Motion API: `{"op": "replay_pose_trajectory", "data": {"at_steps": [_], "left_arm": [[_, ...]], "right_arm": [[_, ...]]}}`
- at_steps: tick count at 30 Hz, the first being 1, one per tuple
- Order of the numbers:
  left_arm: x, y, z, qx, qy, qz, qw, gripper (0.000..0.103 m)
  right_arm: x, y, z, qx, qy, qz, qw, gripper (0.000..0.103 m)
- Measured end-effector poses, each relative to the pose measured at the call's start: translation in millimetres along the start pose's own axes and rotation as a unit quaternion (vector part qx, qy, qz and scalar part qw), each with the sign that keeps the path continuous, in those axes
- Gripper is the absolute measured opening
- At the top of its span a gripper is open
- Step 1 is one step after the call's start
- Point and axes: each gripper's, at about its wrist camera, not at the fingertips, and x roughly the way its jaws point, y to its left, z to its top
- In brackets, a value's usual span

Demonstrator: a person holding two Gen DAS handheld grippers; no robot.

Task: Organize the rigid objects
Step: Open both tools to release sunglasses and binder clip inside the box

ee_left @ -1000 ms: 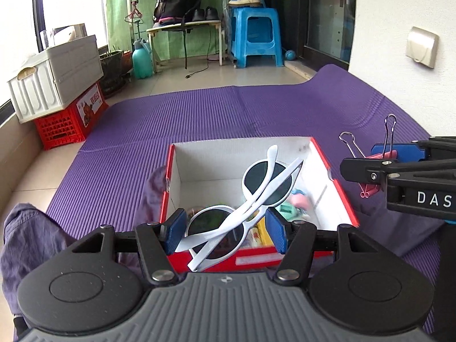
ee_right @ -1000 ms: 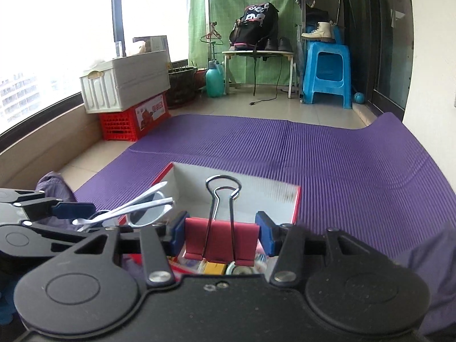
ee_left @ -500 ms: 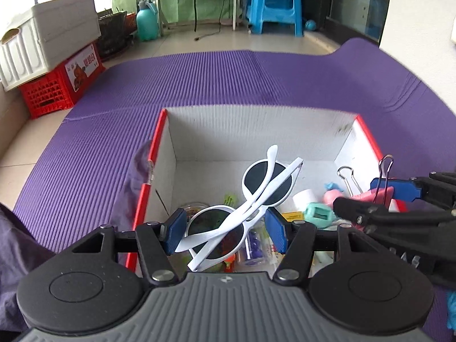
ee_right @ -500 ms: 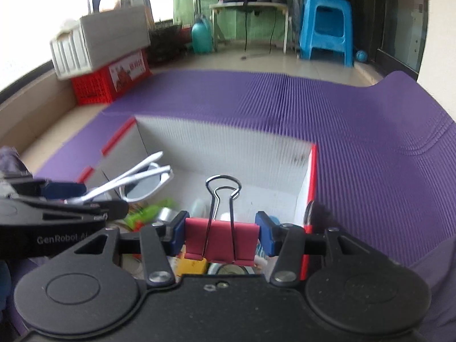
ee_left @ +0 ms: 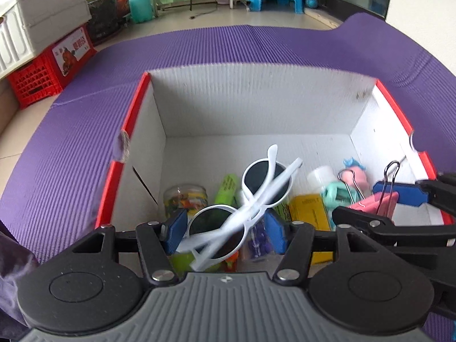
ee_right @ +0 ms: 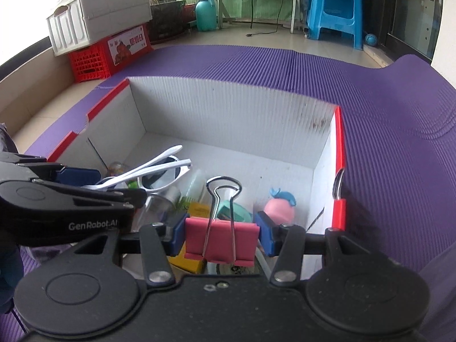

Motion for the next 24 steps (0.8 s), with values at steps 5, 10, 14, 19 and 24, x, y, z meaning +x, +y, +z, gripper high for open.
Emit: {"op": "replay_pose_trajectory", "data": {"at_steps": [5, 10, 14, 19, 24], "left_arm": [[3, 3, -4, -0.007, 0.008, 0.004, 0.9999, 0.057], [-2, 7, -8, -0.018, 0.010, -0.002, 0.9998, 0.058], [-15, 8, -9, -0.021, 0.005, -0.008, 0.9997, 0.058], [-42, 9, -10, -0.026, -0.011, -0.009, 0.9996, 0.059], [-73, 10, -10, -0.031, -0.028, -0.013, 0.9990, 0.059]], "right_arm": [[-2, -1, -2, 0.002, -0.005, 0.007, 1.000, 0.053], [-10, -2, -3, 0.006, -0.013, 0.017, 1.000, 0.063], [-21, -4, -4, 0.012, -0.017, 0.020, 1.000, 0.063], [-45, 0, -2, 0.010, -0.029, 0.027, 0.999, 0.064], [-72, 4, -1, 0.005, -0.042, 0.031, 0.999, 0.068]]}}
